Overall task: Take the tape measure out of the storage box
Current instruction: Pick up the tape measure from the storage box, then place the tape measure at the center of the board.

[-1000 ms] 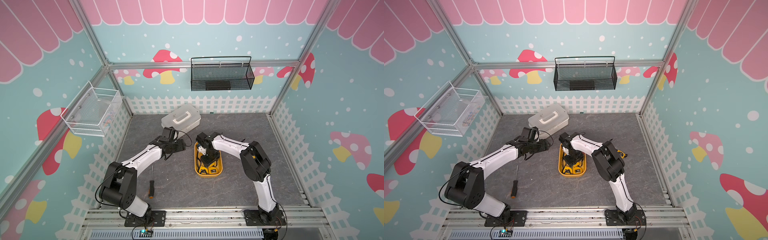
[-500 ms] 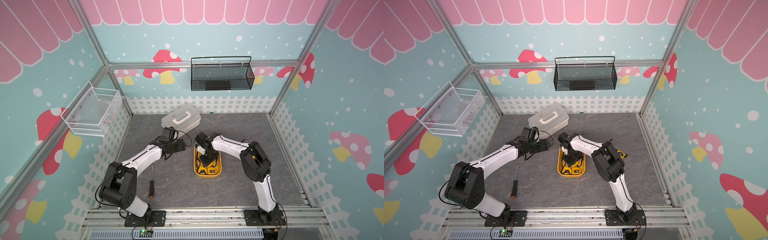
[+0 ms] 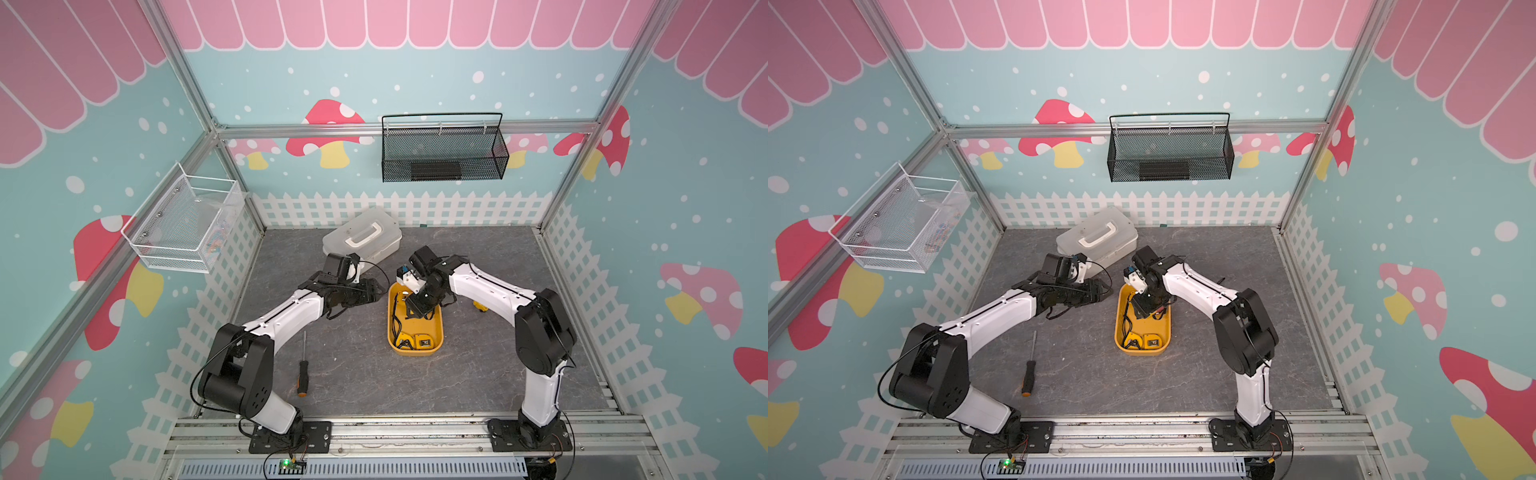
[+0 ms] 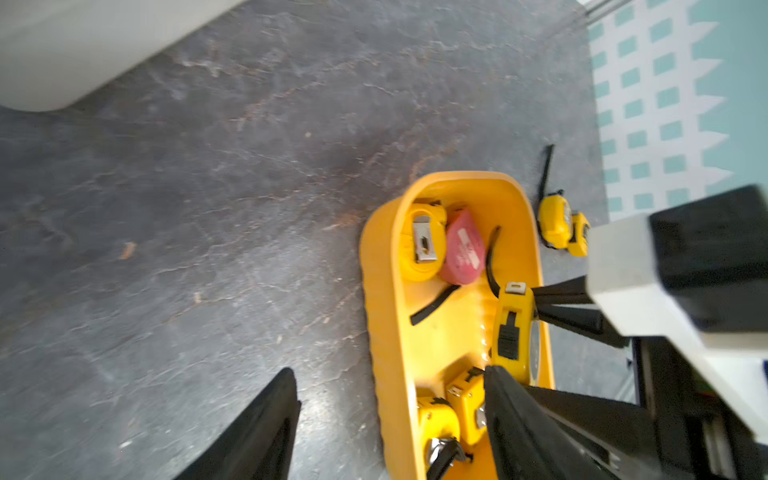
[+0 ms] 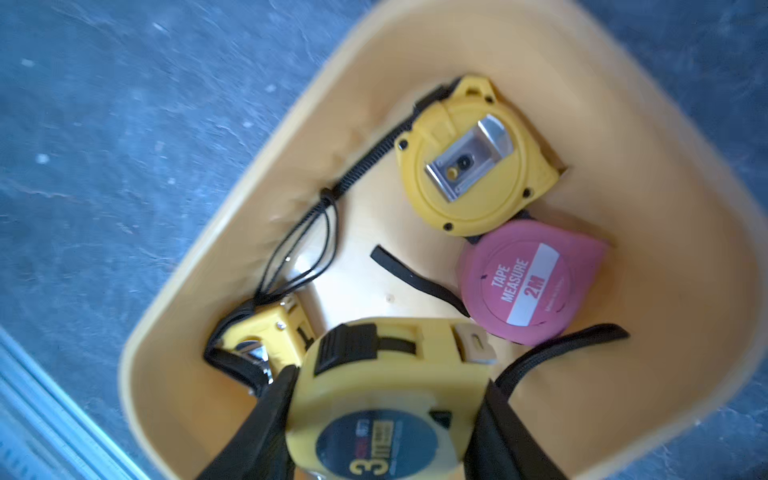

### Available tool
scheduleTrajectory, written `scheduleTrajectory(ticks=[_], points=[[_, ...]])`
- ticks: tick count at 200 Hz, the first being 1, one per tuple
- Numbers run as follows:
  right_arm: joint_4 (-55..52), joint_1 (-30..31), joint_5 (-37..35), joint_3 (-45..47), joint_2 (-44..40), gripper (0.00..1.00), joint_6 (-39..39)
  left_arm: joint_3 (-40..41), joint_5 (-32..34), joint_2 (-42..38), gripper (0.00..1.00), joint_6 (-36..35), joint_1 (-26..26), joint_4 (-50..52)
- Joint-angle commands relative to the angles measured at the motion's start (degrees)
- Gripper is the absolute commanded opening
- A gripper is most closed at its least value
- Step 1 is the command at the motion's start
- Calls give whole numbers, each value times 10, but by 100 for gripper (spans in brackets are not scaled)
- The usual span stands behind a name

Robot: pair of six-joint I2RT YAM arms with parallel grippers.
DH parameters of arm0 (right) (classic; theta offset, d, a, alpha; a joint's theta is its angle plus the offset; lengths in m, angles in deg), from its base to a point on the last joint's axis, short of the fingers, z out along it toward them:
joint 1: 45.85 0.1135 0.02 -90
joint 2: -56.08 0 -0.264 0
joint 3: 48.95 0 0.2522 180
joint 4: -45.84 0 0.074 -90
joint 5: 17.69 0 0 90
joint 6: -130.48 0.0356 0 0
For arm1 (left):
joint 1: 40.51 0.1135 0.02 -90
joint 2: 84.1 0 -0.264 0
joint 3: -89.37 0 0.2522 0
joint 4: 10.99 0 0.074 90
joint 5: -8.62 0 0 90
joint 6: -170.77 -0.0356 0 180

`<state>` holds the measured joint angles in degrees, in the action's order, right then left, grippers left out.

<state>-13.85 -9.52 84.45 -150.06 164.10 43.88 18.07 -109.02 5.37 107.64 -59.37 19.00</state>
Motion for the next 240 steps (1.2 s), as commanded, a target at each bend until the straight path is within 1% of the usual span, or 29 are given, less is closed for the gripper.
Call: scheduleTrajectory(ticks=[1, 19, 49, 93, 126, 153, 181, 199, 230, 233, 240], points=[[38, -10, 58, 21, -37, 42, -38, -2, -102, 19, 72, -8, 3, -29], [39, -14, 68, 25, -46, 42, -52, 2, -135, 24, 72, -2, 3, -48], [39, -18, 94, 30, -54, 42, -77, 10, -191, 34, 72, 31, 3, -104], [40, -18, 109, 30, -56, 42, -82, 32, -237, 44, 71, 78, 1, -178], [40, -19, 119, 27, -54, 42, -83, 27, -253, 62, 69, 86, -15, -189], [40, -18, 121, 28, -54, 43, -83, 23, -251, 72, 68, 89, -28, -193], [40, -18, 122, 28, -53, 43, -83, 23, -256, 83, 60, 108, -39, -218], [40, -19, 123, 29, -51, 43, -82, 23, -256, 88, 59, 112, -44, -224], [40, -18, 124, 31, -50, 42, -82, 23, -256, 93, 45, 118, -44, -229], [40, -18, 123, 31, -50, 43, -82, 23, -255, 93, 44, 118, -57, -229], [41, -18, 123, 31, -50, 43, -82, 23, -254, 93, 42, 117, -60, -229]])
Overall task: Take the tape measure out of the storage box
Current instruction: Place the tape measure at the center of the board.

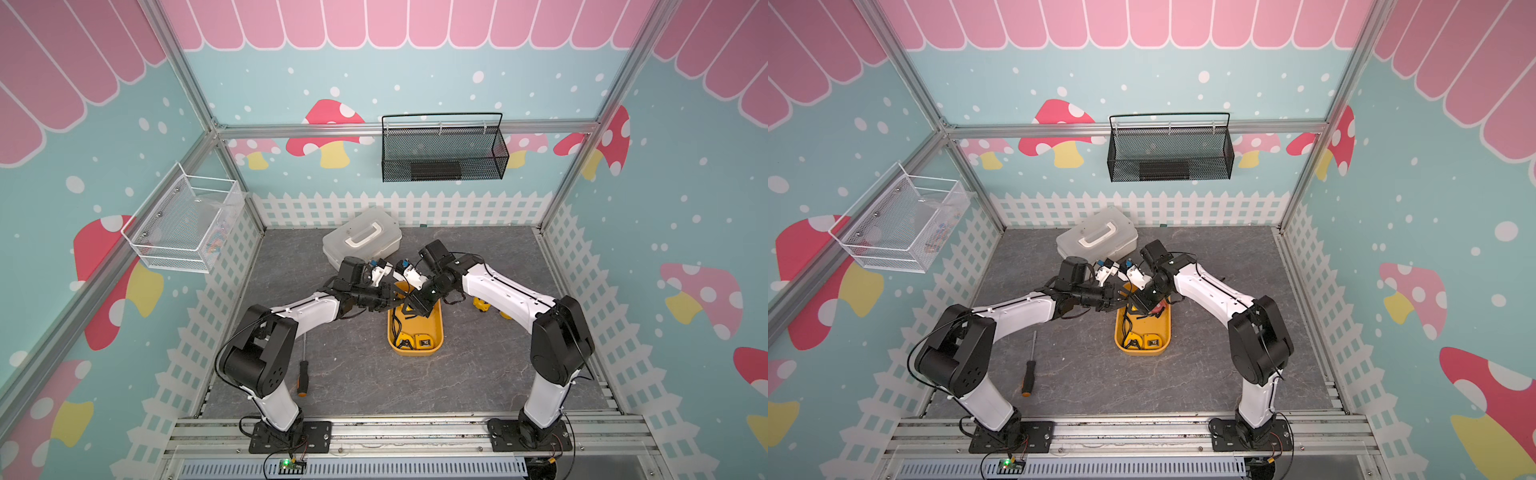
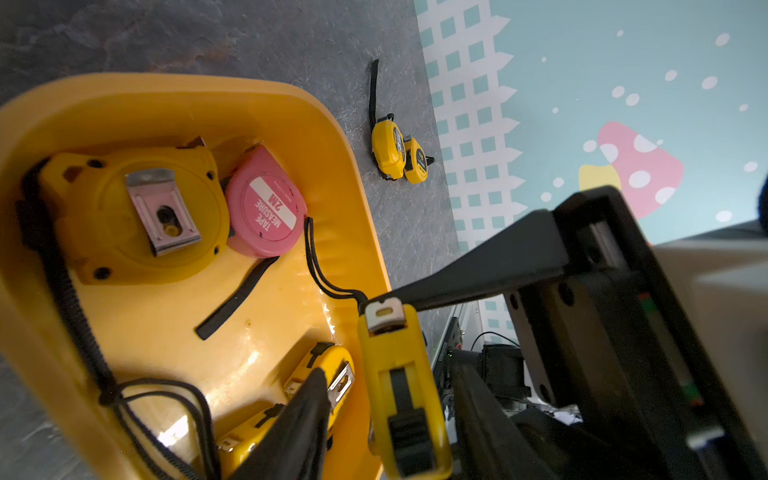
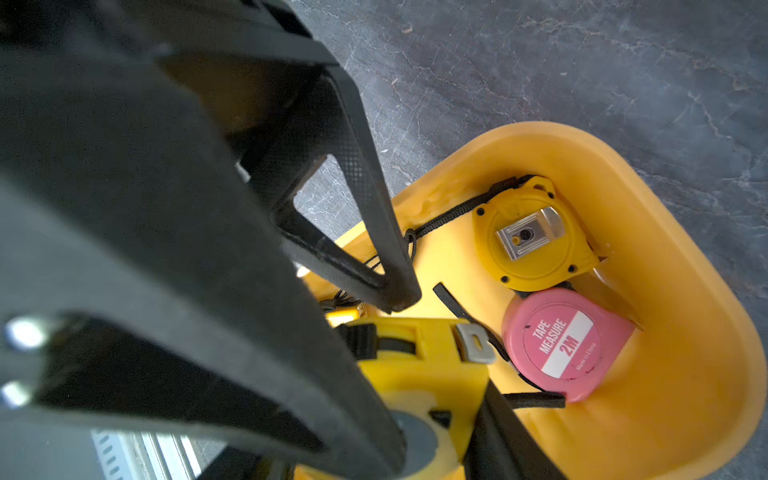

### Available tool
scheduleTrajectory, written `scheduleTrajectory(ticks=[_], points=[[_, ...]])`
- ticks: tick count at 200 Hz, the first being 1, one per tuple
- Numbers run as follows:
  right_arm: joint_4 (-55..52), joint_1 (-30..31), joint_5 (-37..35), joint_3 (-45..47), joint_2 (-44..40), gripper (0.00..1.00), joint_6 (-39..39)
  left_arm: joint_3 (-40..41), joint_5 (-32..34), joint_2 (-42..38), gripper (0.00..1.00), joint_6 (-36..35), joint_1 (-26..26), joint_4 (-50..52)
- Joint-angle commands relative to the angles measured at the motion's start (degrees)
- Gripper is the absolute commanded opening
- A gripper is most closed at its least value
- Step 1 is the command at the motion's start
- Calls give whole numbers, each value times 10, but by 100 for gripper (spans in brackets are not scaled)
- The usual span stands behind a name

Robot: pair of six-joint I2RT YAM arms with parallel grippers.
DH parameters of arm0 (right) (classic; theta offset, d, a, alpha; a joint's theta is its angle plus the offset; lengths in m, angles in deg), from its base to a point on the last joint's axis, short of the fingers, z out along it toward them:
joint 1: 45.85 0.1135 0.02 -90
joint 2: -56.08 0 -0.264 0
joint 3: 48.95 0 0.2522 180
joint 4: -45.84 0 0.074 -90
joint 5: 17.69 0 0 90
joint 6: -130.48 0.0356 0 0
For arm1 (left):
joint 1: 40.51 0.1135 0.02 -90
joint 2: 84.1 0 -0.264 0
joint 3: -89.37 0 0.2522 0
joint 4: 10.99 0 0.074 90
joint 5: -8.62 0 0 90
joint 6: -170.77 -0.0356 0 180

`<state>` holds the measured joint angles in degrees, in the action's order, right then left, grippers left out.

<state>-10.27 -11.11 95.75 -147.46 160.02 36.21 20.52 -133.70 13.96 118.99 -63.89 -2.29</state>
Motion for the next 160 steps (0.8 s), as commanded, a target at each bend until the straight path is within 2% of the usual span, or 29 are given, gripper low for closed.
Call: scheduleTrajectory(ticks=[1, 112, 120, 140, 160], points=[[5, -3, 9, 5, -9, 43, -6, -2, -8, 7, 41, 4, -15, -16], [6, -2, 4, 10, -8, 44, -4, -5, -10, 13, 19, 12, -21, -23], [7, -2, 4, 10, -8, 47, -3, -5, -9, 13, 19, 13, -20, -25], [7, -2, -1, 13, -9, 63, -2, -5, -9, 12, 18, 14, -20, -25], [11, -4, -11, 20, -18, 71, 1, -5, -6, 13, 17, 14, -19, -25]])
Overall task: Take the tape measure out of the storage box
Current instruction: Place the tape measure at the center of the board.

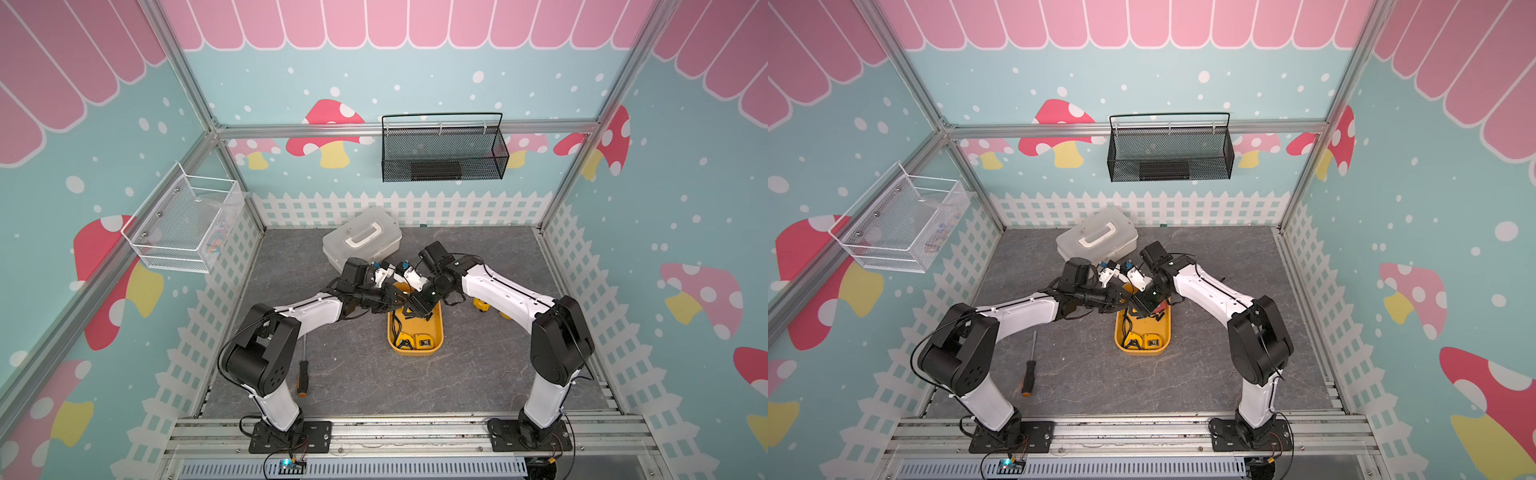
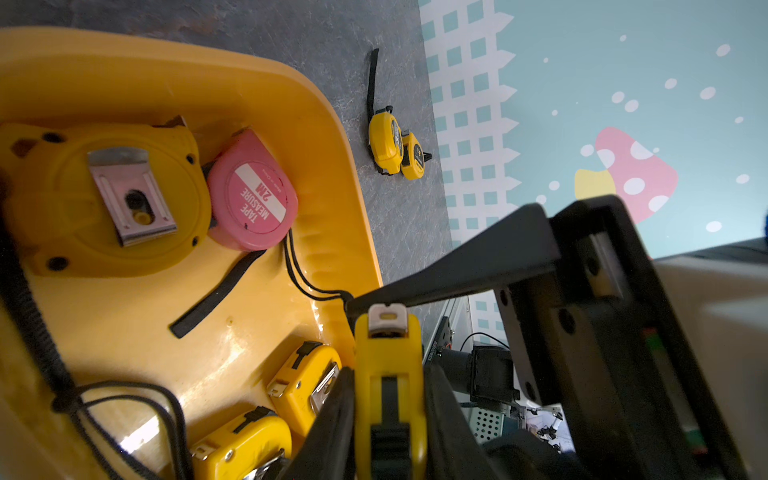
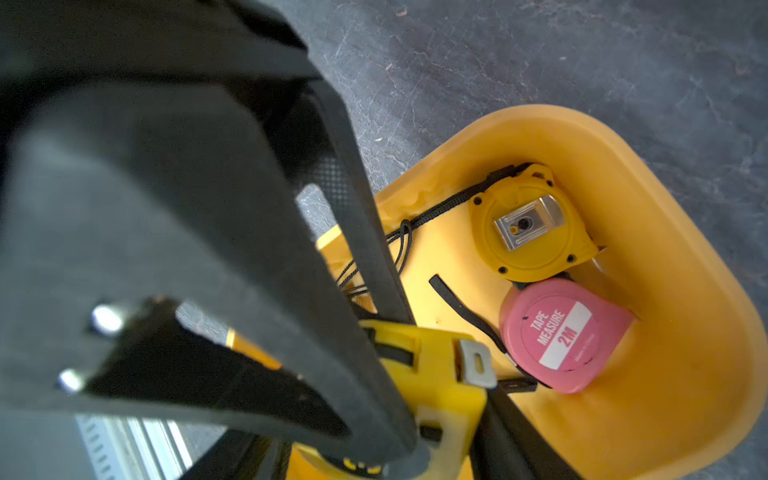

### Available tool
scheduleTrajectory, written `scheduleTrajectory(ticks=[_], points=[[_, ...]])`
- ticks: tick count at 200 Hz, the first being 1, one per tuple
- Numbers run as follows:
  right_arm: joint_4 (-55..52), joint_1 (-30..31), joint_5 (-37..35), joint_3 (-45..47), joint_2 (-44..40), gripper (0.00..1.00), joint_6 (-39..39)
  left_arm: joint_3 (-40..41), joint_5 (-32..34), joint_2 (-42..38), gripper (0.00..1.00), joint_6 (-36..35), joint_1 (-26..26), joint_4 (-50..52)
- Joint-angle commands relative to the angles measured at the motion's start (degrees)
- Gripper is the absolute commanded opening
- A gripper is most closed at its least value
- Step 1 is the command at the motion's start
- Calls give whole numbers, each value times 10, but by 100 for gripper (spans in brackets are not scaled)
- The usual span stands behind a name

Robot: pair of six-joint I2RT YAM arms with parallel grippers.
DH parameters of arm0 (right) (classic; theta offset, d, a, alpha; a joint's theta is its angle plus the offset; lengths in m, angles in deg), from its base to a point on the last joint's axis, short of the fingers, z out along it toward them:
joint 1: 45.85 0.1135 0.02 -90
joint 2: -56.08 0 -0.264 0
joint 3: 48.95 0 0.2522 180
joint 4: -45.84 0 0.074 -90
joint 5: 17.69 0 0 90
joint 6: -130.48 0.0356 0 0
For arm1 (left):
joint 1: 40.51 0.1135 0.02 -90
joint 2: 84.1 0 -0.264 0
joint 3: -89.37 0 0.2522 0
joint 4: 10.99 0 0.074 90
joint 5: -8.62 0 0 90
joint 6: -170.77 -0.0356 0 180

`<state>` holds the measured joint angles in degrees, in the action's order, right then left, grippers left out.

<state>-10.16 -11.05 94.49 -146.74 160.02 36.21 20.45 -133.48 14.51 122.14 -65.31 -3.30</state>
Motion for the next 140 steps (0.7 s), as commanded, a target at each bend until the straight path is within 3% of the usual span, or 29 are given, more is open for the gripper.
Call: scheduleTrajectory(ticks=[1, 38, 70, 102, 140], points=[[10, -4, 1, 14, -18, 72, 1, -4, -8, 8, 17, -17, -5, -15], [9, -21, -6, 30, -46, 80, 3, 0, 4, 5, 16, -11, 1, -22], [10, -71, 7, 46, -97, 83, 3, 12, 7, -7, 15, 6, 17, -45], [10, -130, 12, 61, -146, 85, 2, 4, 42, -49, 16, -21, 46, 15], [23, -157, 11, 90, -173, 85, 18, -11, 82, -106, 16, -60, 89, 88]])
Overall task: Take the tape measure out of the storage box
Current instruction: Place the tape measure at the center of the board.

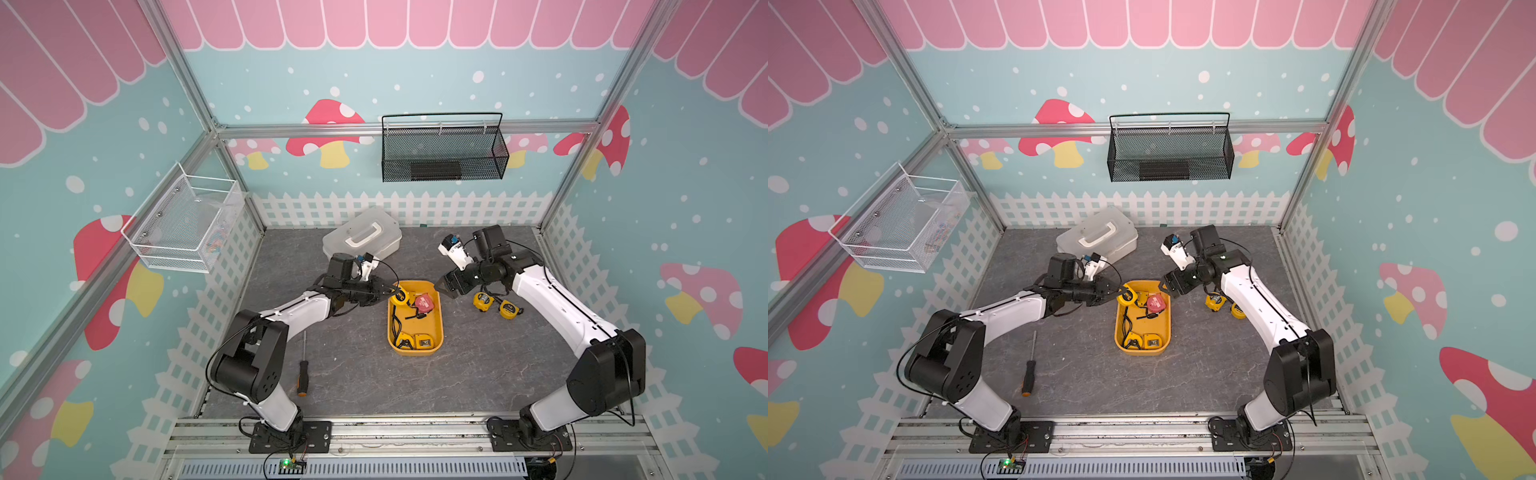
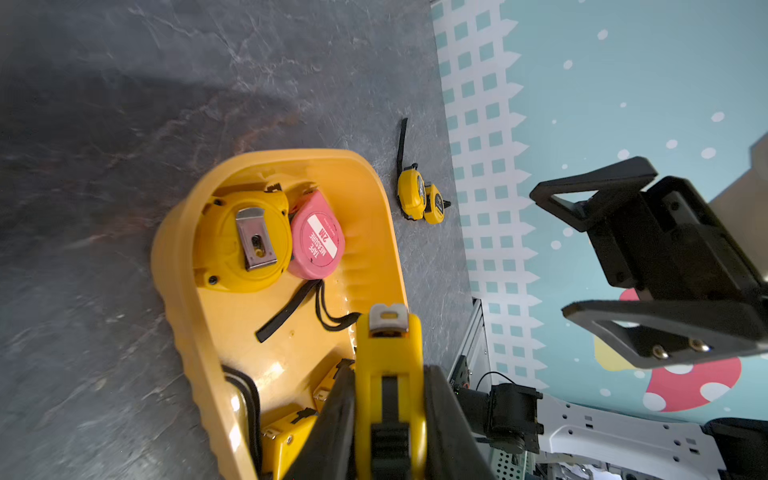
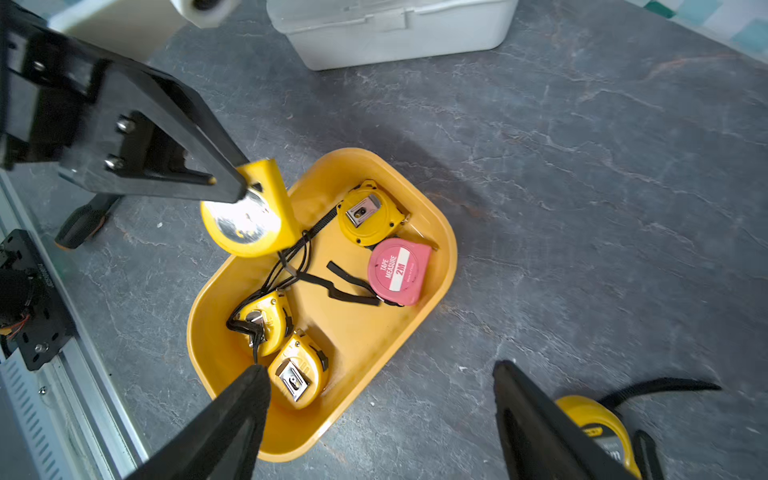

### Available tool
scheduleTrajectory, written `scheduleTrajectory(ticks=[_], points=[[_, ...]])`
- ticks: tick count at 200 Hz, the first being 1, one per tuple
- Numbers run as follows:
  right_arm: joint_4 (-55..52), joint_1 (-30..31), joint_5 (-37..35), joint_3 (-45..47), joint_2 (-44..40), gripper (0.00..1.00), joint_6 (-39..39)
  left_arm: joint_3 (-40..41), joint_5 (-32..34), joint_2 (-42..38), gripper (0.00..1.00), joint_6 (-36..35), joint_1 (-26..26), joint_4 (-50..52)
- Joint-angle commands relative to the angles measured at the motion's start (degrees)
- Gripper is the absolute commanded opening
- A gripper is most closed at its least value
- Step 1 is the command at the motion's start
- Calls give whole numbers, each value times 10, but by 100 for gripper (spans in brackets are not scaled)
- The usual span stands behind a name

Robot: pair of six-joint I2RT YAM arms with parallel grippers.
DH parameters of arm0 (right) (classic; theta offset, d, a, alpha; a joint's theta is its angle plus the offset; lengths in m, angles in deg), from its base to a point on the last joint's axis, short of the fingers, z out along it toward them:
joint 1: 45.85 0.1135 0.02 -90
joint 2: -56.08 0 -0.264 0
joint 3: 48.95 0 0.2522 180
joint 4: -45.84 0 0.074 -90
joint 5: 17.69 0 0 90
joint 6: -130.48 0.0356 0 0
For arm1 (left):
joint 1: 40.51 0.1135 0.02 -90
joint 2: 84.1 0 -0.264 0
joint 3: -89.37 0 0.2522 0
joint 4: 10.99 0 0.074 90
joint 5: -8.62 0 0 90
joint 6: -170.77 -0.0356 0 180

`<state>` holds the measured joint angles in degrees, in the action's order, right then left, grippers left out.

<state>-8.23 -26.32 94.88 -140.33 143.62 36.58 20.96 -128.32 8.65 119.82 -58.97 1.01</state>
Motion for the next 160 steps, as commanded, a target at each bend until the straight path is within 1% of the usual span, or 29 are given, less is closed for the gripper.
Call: scheduleTrajectory(ticks=[1, 22, 49, 66, 85, 119, 160], points=[[4, -5, 7, 27, -10, 85, 15, -16, 31, -50, 16, -37, 27, 46], [11, -7, 12, 39, -13, 85, 22, -12, 51, -87, 16, -46, 68, 71], [19, -7, 19, 46, -11, 85, 28, -3, 101, -129, 16, -63, 125, 105], [22, -8, 25, 47, -7, 85, 30, 7, 112, -140, 16, -54, 164, 108], [23, -7, 30, 49, -5, 85, 34, 13, 129, -138, 16, -56, 196, 140], [30, -7, 35, 56, -2, 85, 36, 53, 153, -116, 16, -61, 220, 147], [30, -7, 41, 54, 5, 85, 32, 78, 152, -73, 16, -53, 228, 122]])
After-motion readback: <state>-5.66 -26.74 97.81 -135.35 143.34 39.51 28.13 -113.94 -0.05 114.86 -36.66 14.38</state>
